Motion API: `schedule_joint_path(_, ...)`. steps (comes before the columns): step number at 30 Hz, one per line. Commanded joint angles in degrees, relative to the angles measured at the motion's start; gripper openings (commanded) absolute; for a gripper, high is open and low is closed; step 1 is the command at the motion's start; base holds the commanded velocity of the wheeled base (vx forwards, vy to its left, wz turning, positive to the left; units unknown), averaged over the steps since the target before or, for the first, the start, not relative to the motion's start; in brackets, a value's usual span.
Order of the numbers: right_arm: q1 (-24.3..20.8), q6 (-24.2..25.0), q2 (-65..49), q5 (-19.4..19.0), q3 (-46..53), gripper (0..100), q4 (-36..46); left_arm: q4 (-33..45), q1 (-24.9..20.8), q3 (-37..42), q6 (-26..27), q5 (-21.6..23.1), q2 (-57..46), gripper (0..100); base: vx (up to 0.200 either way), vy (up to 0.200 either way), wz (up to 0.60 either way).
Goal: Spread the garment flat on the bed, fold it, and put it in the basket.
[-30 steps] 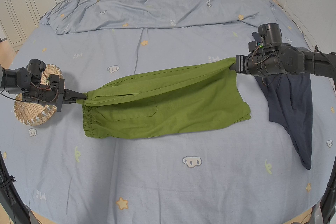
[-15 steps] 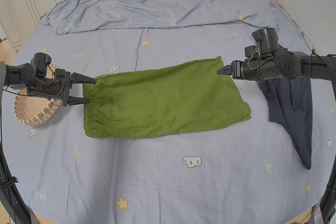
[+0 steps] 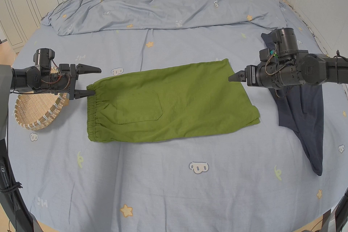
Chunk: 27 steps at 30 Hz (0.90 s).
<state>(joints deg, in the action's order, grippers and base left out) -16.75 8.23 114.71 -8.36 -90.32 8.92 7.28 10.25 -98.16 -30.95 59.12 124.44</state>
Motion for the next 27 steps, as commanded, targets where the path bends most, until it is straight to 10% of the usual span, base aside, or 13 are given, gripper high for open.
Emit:
schedule_joint_path(1, -0.04, 0.03, -6.7, -0.07, 8.05, 100, -1.8, -0.86, 0.29, 0.25, -0.34, -0.59, 0.8, 100, 0.0, 0.0, 0.0)
schedule_joint_path(15, 1.28, 3.37, -16.45, -0.51, 28.18, 100, -12.88, -4.47, 2.76, 29.43, 5.11, 0.11, -21.61, 100, 0.0, 0.0, 0.0)
schedule_joint_path(27, 0.58, 3.37, -19.44, -0.6, 29.41, 100, -13.05, -14.48, 3.55, 40.77, 17.68, -0.5, -13.17, 100, 0.0, 0.0, 0.0)
